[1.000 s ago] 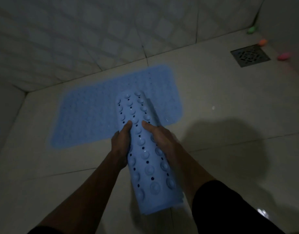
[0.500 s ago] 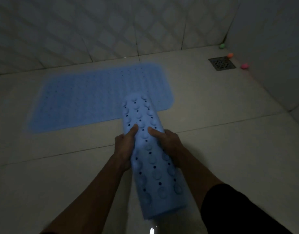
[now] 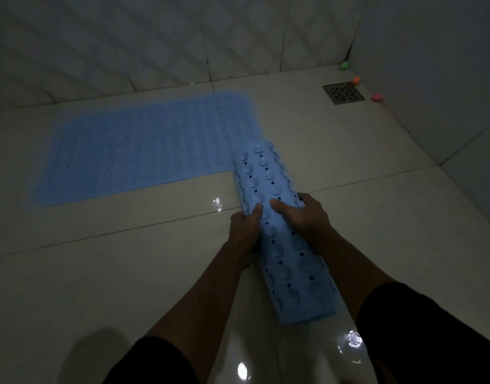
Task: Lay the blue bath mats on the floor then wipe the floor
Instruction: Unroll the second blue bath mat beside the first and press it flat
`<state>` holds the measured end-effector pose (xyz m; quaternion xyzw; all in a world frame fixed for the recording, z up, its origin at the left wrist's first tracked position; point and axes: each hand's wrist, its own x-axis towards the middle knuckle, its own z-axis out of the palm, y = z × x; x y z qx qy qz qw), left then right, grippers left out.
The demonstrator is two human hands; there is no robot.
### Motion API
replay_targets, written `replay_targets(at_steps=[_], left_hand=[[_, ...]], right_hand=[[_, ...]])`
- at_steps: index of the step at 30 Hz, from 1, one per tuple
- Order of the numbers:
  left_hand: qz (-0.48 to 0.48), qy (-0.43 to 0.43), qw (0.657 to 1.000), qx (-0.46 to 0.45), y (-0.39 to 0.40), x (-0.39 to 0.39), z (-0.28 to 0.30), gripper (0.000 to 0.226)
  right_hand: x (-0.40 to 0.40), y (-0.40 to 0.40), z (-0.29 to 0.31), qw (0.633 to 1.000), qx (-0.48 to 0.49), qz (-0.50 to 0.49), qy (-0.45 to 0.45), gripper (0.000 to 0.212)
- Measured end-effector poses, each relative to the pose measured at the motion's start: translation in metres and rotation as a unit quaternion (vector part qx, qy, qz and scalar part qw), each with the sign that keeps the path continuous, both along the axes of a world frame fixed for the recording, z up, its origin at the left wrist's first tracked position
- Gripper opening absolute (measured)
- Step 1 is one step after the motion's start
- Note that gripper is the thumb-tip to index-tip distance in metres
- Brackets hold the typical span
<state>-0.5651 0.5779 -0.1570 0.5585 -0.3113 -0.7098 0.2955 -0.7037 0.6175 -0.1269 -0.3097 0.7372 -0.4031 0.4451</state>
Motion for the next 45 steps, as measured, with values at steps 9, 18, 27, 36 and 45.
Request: replay_targets(at_steps=[9,18,27,36,45], left_hand=[[0.004,-0.14,0.99,-0.014,0.002,-0.007,-0.002,0.069],[0.091,-0.306,0.946,-0.058,0.005,0.033,0.005,0.048],[0.08,-0.248,0.965,-0.039,0.006,0.063,0.007,0.095],[0.055,-0.274,0.958,-0.068,0.016,0.055,0.007,0.061],[0.015,-0.28,0.959,-0.052,0.0,0.072,-0.008,0.088]], right_hand=[[0.017,-0.008,-0.018,0.988,0.062,0.019,0.141,0.093],[0.049,-0.008,-0.014,0.976,-0.017,0.044,0.213,0.057],[0.085,-0.009,-0.009,0.986,0.007,0.092,0.14,0.056],[0.084,-0.014,-0.024,0.981,-0.024,0.088,0.173,0.075],[0.091,-0.023,-0.014,0.982,-0.036,0.073,0.173,0.078]])
